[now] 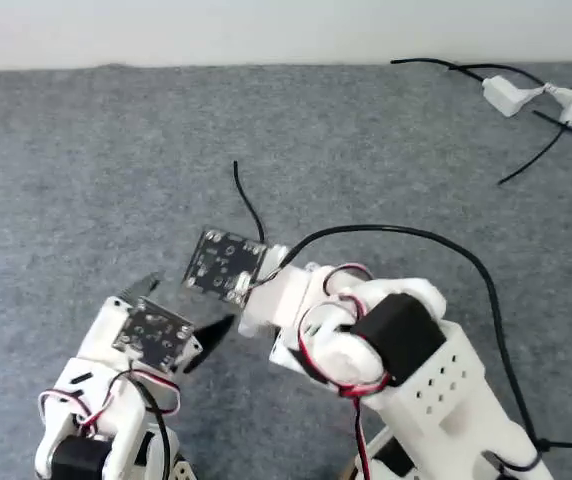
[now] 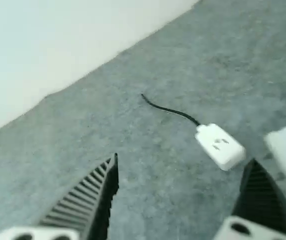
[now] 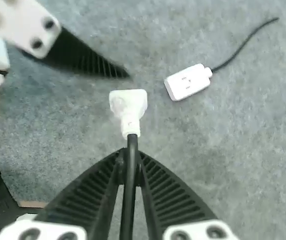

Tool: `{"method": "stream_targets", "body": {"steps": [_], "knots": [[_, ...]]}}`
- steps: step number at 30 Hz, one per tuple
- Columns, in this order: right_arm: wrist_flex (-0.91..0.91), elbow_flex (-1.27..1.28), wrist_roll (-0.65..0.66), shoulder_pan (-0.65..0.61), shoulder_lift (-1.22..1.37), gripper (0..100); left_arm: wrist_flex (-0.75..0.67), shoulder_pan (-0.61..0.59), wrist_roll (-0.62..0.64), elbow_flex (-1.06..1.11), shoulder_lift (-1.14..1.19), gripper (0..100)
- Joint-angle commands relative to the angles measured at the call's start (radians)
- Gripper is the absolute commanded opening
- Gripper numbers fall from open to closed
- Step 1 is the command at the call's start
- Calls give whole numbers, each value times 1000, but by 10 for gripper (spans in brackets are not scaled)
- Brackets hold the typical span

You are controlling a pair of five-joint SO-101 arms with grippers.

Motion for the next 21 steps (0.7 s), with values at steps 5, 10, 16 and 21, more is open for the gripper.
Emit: {"method": "stream_targets", "body": {"steps": [5,10,16,21], "knots": [[-7,144,54,87,-33,10,-144,-155,8,128,-14,374],[-68,262,100,193,-96,10,-141,-152,12,137,-14,373],[-68,305,120,229,-140,10,-143,-158,41,137,-14,373],[-65,313,133,231,-139,10,-143,-160,43,140,-14,372]]}}
